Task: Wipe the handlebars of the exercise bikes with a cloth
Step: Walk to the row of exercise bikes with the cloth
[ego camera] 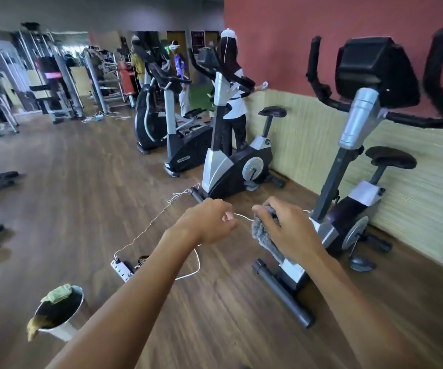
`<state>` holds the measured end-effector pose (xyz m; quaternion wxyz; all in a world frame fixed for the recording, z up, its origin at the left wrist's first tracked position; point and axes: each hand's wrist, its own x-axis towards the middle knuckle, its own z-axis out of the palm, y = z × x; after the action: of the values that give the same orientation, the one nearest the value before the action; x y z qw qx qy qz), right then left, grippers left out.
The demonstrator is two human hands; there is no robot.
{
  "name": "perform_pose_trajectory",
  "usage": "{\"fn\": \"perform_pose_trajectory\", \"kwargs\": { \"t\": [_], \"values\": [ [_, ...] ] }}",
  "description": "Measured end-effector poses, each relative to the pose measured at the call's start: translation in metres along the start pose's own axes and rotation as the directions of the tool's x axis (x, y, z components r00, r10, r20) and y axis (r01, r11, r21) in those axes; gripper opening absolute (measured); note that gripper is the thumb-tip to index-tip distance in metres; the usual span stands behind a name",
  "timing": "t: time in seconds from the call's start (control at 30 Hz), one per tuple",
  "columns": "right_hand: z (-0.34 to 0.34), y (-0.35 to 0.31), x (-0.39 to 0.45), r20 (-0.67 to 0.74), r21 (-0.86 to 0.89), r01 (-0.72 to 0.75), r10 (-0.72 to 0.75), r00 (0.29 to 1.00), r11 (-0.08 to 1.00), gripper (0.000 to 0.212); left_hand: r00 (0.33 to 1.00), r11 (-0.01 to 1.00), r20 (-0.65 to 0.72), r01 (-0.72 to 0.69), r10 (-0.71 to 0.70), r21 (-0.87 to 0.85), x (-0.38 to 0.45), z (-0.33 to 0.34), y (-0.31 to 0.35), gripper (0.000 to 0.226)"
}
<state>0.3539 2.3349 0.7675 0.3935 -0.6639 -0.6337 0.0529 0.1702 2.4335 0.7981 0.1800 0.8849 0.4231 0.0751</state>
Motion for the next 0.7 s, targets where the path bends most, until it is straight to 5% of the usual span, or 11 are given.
{"fn": "perform_pose_trajectory", "kwargs": {
  "t": [0.7],
  "values": [
    [0.131, 0.186, 0.468, -0.070, -0.101, -0.047, 0.040, 0.997, 0.994, 0.038, 0.996, 0.993, -0.002, -0.094, 0.094, 0.067, 0.495, -0.089, -0.165, 0.015]
  ]
}}
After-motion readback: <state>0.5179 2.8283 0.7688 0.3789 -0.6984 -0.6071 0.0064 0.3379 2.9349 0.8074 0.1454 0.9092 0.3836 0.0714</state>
